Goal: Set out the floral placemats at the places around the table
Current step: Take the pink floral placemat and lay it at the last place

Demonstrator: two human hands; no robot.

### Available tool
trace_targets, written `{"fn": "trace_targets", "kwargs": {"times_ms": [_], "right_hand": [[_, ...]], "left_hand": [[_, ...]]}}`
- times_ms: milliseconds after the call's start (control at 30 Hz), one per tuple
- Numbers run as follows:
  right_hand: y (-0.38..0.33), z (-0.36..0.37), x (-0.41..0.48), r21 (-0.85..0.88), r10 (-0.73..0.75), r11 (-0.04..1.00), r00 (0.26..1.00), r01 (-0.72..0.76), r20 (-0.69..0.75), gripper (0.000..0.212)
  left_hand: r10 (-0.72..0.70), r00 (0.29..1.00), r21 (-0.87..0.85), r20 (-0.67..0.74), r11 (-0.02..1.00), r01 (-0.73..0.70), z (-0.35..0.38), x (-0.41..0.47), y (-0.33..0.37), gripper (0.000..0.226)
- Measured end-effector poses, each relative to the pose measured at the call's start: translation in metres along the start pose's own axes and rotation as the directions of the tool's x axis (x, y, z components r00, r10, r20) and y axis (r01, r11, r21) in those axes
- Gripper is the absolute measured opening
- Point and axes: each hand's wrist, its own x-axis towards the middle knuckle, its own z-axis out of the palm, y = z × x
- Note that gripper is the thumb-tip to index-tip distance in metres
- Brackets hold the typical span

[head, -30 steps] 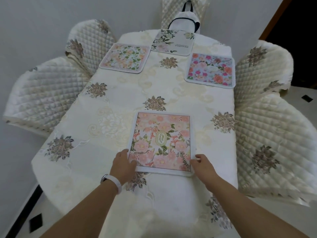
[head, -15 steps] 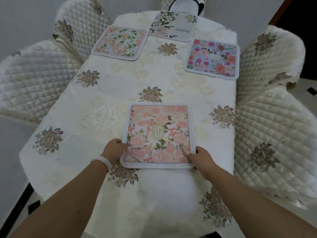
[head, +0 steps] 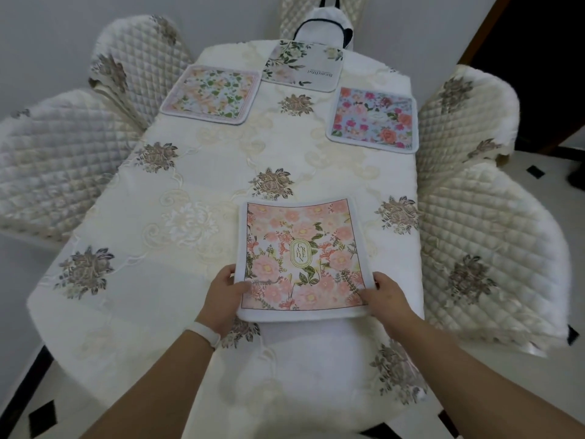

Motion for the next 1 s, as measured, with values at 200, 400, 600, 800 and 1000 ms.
{"fn": "trace_targets", "kwargs": {"times_ms": [200, 400, 600, 800, 1000], "right_hand": [[0.021, -0.018, -0.037, 0.023, -0.006, 1.0, 0.99, 0.01, -0.143, 0.006], [0.046, -0.054, -0.07, 0.127, 0.022, 0.992, 0.968, 0.01, -0.249, 0.018], [0.065, -0.115, -0.104, 0.208, -0.021, 0.97, 0.902, 0.122, -0.43, 0.022], [0.107, -0.2, -0.122, 0.266, -0.002, 0.948, 0.84, 0.173, -0.542, 0.014], [0.17, -0.306, -0.14, 0.348, 0.011, 0.903, 0.796, 0.251, -0.605, 0.014]], "left_hand": [[0.054, 0.99, -0.013, 0.127, 0.999, -0.053, 0.02, -0.024, 0.0, 0.031], [0.137, 0.956, 0.025, 0.258, 0.989, -0.148, 0.059, -0.044, 0.012, 0.034], [0.223, 0.924, 0.005, 0.309, 0.972, -0.236, 0.128, -0.088, 0.029, 0.029], [0.237, 0.901, -0.038, 0.363, 0.97, -0.24, 0.22, -0.136, 0.034, 0.032], [0.204, 0.891, -0.084, 0.405, 0.979, -0.186, 0.338, -0.193, 0.03, 0.028]]}}
